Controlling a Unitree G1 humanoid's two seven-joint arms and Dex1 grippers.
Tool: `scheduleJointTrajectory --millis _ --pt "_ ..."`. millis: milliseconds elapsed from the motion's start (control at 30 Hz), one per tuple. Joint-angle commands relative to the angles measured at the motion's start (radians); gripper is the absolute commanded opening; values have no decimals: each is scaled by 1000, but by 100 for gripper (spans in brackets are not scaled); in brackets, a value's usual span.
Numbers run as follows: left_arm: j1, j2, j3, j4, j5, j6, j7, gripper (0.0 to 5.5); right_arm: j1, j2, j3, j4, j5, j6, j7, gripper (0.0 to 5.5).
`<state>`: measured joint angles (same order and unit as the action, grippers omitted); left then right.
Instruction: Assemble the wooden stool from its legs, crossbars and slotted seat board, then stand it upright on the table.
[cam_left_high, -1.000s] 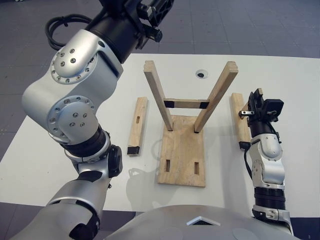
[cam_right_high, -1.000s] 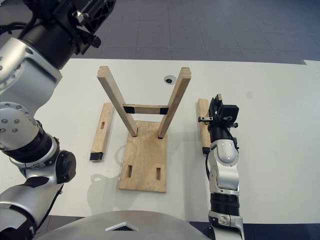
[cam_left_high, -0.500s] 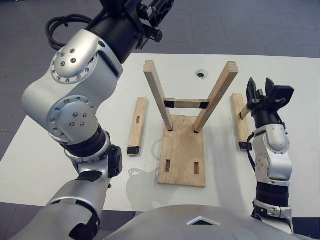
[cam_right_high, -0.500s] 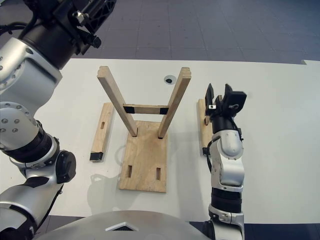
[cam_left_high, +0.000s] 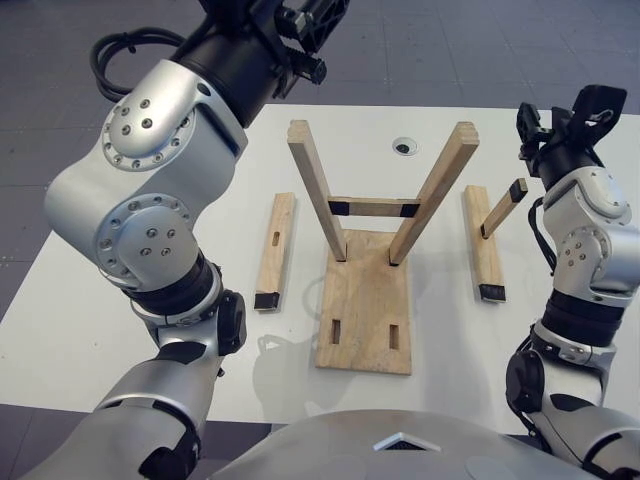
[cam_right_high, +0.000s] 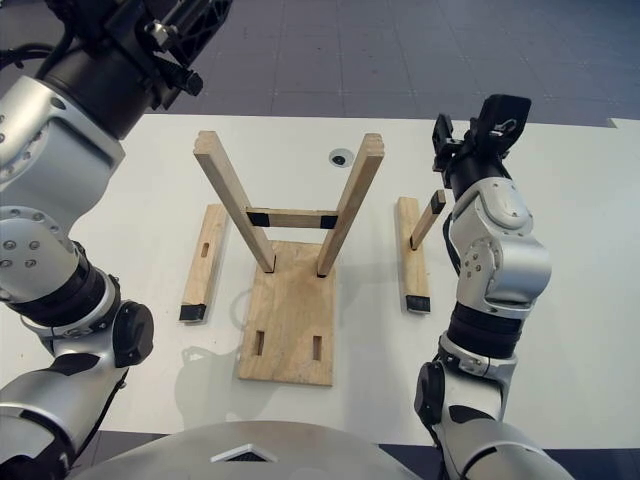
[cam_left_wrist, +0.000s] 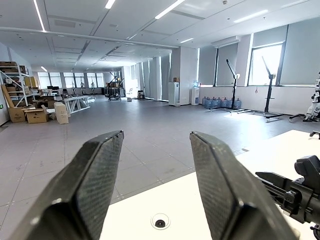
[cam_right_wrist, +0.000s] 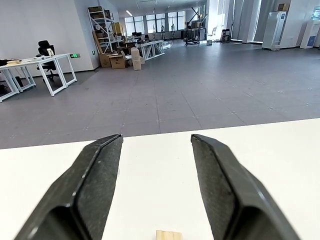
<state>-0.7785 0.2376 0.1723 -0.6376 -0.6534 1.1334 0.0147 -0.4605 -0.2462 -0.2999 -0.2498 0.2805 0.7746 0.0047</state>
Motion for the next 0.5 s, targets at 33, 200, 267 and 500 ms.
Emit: scheduleJointTrajectory --millis 33,200,267,500 --pt "1 1 4 1 5 7 7 246 -90 -8 -5 -38 12 -6 -13 252" --pt "-1 4 4 2 3 11 5 246 -414 -84 -15 -189 11 -93 -31 252" --pt "-2 2 6 -1 2 13 8 246 -372 -77 -12 -186 9 -54 -37 252" --pt "-10 -3 6 6 2 9 8 246 295 94 32 131 -42 -62 -18 252"
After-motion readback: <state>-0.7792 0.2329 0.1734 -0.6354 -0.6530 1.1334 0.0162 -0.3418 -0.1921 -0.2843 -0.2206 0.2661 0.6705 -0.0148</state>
